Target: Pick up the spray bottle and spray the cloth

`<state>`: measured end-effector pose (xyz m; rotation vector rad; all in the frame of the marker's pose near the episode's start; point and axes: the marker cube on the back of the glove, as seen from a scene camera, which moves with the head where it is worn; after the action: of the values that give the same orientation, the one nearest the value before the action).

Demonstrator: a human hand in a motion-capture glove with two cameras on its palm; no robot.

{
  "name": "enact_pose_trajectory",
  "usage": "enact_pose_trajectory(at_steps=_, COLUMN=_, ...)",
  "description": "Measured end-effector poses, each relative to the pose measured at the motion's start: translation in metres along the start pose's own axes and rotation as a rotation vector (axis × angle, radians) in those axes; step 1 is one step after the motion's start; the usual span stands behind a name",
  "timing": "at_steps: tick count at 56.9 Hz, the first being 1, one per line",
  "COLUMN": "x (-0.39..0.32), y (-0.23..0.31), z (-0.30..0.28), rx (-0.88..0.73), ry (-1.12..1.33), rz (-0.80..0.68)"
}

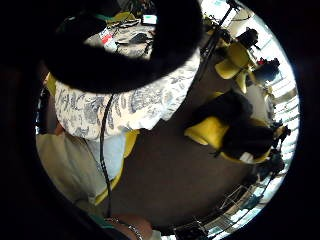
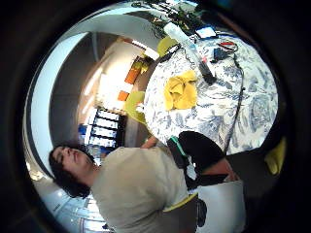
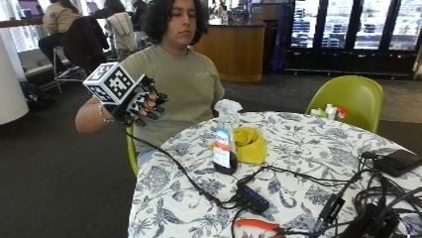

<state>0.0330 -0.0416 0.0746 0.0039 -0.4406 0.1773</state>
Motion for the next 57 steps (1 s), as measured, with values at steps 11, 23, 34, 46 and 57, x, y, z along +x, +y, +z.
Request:
enact_pose_trajectory(at_steps=11, x=-0.005, y=-0.043, z=0.045, rx=0.105, ry=-0.311, rz=0.041)
enact_pose_trajectory(at_steps=23, x=-0.002, y=-0.111, z=0.070, rx=0.239, ry=-0.524, rz=0.104)
enact_pose_trajectory(at_steps=34, x=-0.001, y=-0.157, z=0.084, rx=0.289, ry=-0.582, rz=0.106)
enact_pose_trajectory(at_steps=46, x=0.002, y=-0.178, z=0.094, rx=0.358, ry=-0.558, rz=0.148)
enact_pose_trajectory(at_steps=57, x=0.000, y=-0.179, z=0.091, rx=0.372, ry=-0.588, rz=0.138)
